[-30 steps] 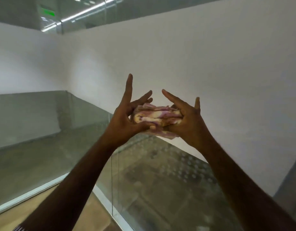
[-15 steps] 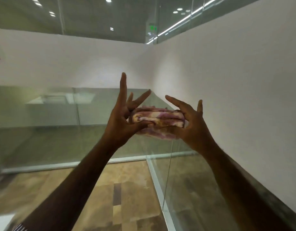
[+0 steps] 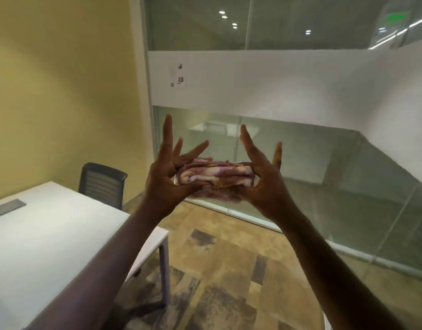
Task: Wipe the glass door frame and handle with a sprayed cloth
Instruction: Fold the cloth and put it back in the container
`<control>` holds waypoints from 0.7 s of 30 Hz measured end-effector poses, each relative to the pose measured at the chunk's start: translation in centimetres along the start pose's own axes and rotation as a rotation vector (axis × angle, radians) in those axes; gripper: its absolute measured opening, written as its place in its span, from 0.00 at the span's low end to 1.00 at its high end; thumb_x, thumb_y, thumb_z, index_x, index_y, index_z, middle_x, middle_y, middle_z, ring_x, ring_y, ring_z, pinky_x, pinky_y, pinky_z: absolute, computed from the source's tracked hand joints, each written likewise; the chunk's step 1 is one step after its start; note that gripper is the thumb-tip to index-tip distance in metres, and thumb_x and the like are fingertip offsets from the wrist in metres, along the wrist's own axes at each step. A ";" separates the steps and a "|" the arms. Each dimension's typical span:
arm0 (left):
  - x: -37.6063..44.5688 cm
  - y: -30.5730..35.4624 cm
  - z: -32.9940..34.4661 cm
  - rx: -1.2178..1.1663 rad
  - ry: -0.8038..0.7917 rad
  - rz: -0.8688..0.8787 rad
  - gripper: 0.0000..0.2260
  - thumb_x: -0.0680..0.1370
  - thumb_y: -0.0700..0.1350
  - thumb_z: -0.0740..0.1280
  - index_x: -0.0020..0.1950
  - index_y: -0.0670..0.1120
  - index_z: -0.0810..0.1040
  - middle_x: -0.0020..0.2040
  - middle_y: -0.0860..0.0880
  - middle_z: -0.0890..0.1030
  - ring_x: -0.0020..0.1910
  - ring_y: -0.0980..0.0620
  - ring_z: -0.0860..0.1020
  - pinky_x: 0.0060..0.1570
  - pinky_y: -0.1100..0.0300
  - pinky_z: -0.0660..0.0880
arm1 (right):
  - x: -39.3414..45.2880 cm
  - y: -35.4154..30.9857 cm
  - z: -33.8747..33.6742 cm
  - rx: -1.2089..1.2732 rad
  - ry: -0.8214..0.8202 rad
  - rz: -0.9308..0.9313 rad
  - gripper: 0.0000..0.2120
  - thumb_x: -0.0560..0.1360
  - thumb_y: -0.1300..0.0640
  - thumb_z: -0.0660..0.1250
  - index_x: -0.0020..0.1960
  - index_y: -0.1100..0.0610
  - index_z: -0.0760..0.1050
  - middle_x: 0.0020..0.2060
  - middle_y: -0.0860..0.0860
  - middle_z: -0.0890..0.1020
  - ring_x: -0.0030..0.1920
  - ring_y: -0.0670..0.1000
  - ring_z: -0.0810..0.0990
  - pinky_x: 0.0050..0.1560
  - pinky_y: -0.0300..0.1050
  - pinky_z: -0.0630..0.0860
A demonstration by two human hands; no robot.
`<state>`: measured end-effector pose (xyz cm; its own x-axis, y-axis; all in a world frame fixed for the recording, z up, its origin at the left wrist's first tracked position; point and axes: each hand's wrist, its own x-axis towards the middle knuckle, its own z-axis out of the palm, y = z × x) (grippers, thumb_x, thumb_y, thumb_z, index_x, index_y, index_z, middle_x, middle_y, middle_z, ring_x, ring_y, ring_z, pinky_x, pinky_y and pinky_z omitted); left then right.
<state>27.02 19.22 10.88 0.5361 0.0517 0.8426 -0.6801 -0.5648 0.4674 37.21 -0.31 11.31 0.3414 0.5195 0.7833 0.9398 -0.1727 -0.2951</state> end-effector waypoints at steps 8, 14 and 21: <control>-5.8 -2.1 -14.4 0.198 0.176 -0.197 0.57 0.69 0.34 0.77 0.81 0.55 0.40 0.78 0.53 0.68 0.65 0.51 0.81 0.56 0.69 0.77 | 5.9 -5.9 15.1 0.178 -0.133 -0.134 0.50 0.72 0.31 0.64 0.82 0.51 0.43 0.76 0.48 0.68 0.78 0.45 0.61 0.74 0.59 0.22; -10.8 -3.4 -24.0 0.411 0.284 -0.250 0.56 0.69 0.46 0.78 0.80 0.60 0.38 0.79 0.54 0.66 0.64 0.37 0.78 0.54 0.67 0.78 | 9.2 -11.1 25.8 0.302 -0.223 -0.229 0.48 0.74 0.25 0.57 0.82 0.46 0.40 0.74 0.52 0.73 0.79 0.50 0.64 0.73 0.61 0.21; -17.8 -5.0 -32.5 0.580 0.357 -0.415 0.43 0.70 0.35 0.79 0.80 0.35 0.59 0.73 0.82 0.42 0.69 0.76 0.67 0.54 0.80 0.70 | 10.2 -16.2 37.8 0.395 -0.342 -0.283 0.48 0.75 0.39 0.69 0.84 0.52 0.46 0.69 0.30 0.67 0.76 0.39 0.62 0.74 0.68 0.25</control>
<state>4.64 47.90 2.29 0.4289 0.5572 0.7110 -0.0383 -0.7752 0.6306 24.78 39.38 3.39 -0.0087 0.7515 0.6597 0.8933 0.3024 -0.3326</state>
